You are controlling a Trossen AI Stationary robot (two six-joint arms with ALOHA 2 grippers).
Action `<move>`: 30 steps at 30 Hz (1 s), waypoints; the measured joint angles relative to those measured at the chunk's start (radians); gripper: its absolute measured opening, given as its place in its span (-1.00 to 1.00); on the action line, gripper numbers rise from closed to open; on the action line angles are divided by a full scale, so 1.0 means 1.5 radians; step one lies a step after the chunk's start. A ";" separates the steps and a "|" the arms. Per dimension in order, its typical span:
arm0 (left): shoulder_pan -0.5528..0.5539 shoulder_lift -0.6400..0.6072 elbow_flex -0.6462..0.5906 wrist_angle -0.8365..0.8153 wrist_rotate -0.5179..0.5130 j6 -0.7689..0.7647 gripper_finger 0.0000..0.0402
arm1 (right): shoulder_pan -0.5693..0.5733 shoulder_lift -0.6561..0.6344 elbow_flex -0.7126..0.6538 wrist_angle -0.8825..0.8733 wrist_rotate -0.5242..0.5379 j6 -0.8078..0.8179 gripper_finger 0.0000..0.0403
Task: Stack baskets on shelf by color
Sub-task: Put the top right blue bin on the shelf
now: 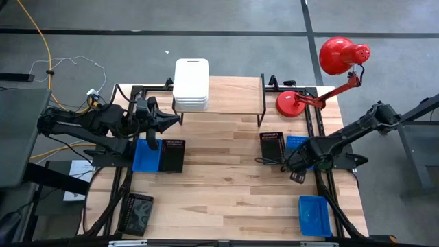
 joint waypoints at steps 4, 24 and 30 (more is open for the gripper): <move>0.000 0.000 0.000 0.000 0.000 0.000 -1.00 | 0.000 0.000 -0.015 0.007 0.000 -0.015 -0.24; 0.000 0.000 0.000 0.000 0.000 0.000 -1.00 | 0.000 0.000 0.229 -0.194 -0.105 -0.085 -1.00; 0.000 0.000 0.000 0.000 0.000 0.004 -1.00 | -0.002 0.014 0.459 -0.238 -0.215 -0.044 -1.00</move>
